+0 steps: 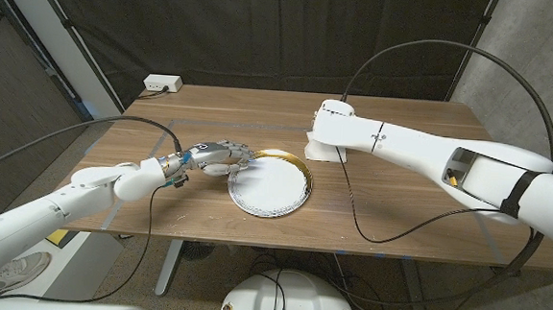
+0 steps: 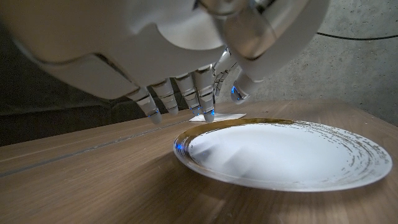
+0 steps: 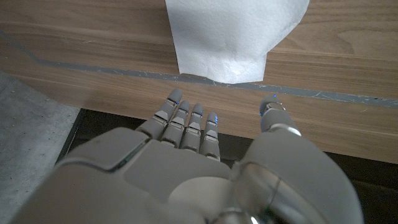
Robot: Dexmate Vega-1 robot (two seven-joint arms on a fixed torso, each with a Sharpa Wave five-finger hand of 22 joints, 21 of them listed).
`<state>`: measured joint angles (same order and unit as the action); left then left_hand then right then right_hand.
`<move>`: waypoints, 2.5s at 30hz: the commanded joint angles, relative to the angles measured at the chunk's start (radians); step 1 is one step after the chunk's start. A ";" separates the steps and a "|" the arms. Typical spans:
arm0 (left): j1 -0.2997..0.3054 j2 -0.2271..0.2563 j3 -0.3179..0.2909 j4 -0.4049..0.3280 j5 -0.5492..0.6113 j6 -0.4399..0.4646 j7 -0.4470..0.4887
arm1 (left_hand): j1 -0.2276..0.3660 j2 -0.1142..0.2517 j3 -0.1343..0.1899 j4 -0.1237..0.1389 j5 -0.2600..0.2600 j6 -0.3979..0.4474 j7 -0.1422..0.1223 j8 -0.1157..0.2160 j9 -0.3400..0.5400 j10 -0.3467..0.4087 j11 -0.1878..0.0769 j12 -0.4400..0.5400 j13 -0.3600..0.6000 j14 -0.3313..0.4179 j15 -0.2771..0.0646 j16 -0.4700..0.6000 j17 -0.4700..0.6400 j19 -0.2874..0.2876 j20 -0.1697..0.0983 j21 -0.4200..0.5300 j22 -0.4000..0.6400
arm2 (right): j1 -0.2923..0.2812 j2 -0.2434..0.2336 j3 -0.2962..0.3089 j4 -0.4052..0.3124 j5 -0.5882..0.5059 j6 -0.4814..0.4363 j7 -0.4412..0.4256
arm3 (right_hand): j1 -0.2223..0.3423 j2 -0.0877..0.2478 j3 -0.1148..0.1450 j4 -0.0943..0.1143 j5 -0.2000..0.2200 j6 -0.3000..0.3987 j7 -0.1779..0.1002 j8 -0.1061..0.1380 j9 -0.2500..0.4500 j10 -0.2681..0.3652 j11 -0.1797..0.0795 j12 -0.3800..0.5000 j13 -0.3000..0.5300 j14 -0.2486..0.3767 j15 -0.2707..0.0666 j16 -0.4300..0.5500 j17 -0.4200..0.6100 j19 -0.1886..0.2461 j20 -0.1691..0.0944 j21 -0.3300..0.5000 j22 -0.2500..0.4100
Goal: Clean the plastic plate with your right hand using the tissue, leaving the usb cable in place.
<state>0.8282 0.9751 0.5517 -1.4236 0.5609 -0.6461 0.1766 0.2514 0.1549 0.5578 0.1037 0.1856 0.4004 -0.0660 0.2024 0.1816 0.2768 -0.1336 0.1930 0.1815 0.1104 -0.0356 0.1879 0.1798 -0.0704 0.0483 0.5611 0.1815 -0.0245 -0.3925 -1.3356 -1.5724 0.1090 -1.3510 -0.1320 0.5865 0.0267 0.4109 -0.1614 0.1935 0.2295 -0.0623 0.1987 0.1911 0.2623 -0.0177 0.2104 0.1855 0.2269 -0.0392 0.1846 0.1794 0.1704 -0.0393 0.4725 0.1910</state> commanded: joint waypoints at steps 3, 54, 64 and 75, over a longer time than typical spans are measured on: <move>-0.005 0.005 0.011 -0.003 0.006 0.009 0.002 | -0.004 -0.004 -0.001 0.010 0.005 0.009 0.005 -0.001 -0.001 0.006 0.002 0.005 -0.001 -0.009 -0.091 -0.002 0.004 -0.004 -0.004 -0.007 0.003 | 0.059 0.057 -0.076 0.094 0.019 -0.018 0.072 | 0.011 -0.012 -0.010 -0.001 0.010 -0.006 -0.001 -0.003 0.000 -0.014 0.004 -0.006 0.003 -0.015 -0.015 -0.005 0.002 -0.011 0.003 -0.006 0.001; -0.020 0.003 0.021 0.023 0.004 -0.010 0.009 | -0.041 -0.004 0.000 0.048 0.008 0.028 0.012 -0.004 -0.001 0.016 0.009 0.004 -0.001 -0.012 -0.109 -0.002 0.002 -0.004 -0.017 -0.017 0.004 | 0.127 0.181 -0.189 0.344 0.034 0.050 0.227 | 0.106 -0.023 -0.029 -0.005 0.043 -0.058 -0.009 -0.007 0.001 -0.083 -0.002 -0.013 0.005 -0.040 -0.026 0.008 0.002 -0.007 -0.006 -0.013 0.002; -0.042 -0.010 0.031 0.045 0.007 -0.019 0.007 | -0.046 -0.004 0.001 0.051 0.008 0.028 0.013 -0.005 -0.001 0.017 0.008 0.004 -0.001 -0.012 -0.109 -0.002 0.001 -0.003 -0.019 -0.018 0.004 | 0.113 0.215 -0.183 0.411 0.010 0.054 0.231 | 0.145 -0.026 -0.034 -0.007 0.053 -0.036 -0.014 0.005 0.000 -0.059 -0.014 0.000 0.004 0.009 -0.051 0.019 0.003 0.043 -0.017 0.007 0.004; -0.068 -0.024 0.044 0.066 0.008 -0.026 -0.002 | -0.051 -0.004 0.002 0.055 0.009 0.027 0.011 -0.007 -0.001 0.017 0.009 0.003 -0.001 -0.012 -0.110 -0.002 0.001 -0.002 -0.019 -0.019 0.004 | 0.079 0.241 -0.161 0.464 -0.017 0.057 0.204 | 0.211 -0.043 -0.030 -0.012 0.075 0.023 -0.036 0.023 -0.001 0.001 -0.041 0.018 0.003 0.085 -0.096 0.026 0.005 0.090 -0.024 0.029 0.006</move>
<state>0.7818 0.9628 0.5844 -1.3767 0.5667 -0.6639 0.1828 0.2022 0.1531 0.5563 0.1519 0.1855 0.4236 -0.0537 0.1984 0.1818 0.2887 -0.1286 0.1930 0.1817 0.0998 -0.0393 0.1884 0.1800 -0.0663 0.0340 0.5456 0.1840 0.0846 -0.1738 -1.5184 -1.1579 0.1142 -1.3013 0.0930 0.7786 -0.0162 0.3751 -0.1697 0.2593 0.2363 -0.0965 0.2112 0.1911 0.2422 -0.0579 0.2203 0.1859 0.2937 -0.0415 0.2079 0.1790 0.2424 -0.0396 0.4938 0.1933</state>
